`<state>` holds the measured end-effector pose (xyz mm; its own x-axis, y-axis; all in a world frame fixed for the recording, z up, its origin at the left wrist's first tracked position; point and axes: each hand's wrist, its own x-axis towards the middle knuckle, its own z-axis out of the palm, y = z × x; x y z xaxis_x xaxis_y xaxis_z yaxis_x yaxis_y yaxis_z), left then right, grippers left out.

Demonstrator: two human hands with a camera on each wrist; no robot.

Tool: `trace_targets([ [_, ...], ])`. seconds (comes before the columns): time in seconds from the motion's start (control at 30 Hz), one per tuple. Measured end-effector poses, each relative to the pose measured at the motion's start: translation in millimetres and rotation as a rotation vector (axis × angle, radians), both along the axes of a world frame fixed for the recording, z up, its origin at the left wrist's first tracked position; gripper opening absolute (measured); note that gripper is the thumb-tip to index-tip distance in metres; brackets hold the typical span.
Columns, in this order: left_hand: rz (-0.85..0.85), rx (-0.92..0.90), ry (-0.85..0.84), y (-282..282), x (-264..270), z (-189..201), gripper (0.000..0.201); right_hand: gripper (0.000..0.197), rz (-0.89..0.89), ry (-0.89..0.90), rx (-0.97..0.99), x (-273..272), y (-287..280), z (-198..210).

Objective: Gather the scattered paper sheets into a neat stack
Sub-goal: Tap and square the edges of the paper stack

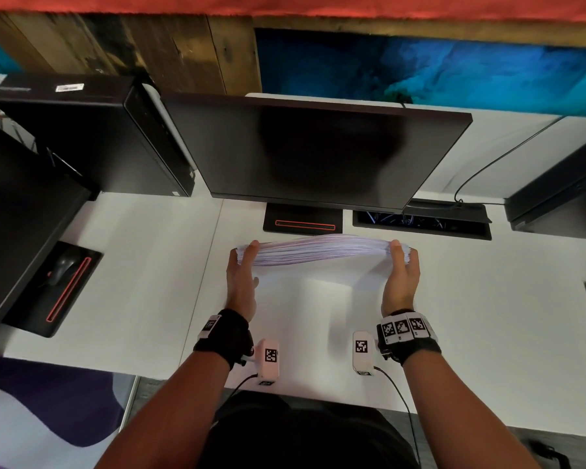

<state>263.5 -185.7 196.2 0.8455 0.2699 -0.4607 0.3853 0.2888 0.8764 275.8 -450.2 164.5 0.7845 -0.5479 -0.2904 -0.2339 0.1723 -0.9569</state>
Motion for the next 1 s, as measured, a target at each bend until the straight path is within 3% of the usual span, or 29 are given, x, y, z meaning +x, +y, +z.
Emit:
trace_targets([
  [0.2, -0.035, 0.024, -0.026, 4, 2, -8, 0.021, 0.05, -0.002, 0.014, -0.012, 1, 1, 0],
  [0.5, -0.076, 0.042, -0.07, 6, 2, -10, 0.013, 0.034, -0.002, 0.028, -0.037, 1, 0, 0],
  [0.57, -0.146, 0.068, -0.095, 12, -1, -12, 0.022, 0.035, 0.019, 0.016, -0.034, 0, -1, 2],
  [0.67, -0.342, 0.233, -0.149, 27, -6, -21, 0.058, 0.041, 0.168, -0.043, -0.079, -6, -8, 1],
  [0.73, -0.412, 0.213, -0.119, 36, -7, -27, 0.082, 0.061, 0.3, -0.036, -0.094, -11, -18, -5],
  [0.8, -0.436, 0.203, -0.091, 40, -5, -29, 0.092, 0.081, 0.363, 0.022, -0.127, -13, -27, -14],
  [0.87, -0.411, 0.3, -0.094, 40, 0, -31, 0.071, 0.075, 0.35, 0.087, -0.167, -11, -31, -22],
  [1.0, -0.301, 0.323, -0.087, 38, 11, -37, 0.036, 0.039, 0.292, 0.165, -0.106, -3, -33, -37],
])
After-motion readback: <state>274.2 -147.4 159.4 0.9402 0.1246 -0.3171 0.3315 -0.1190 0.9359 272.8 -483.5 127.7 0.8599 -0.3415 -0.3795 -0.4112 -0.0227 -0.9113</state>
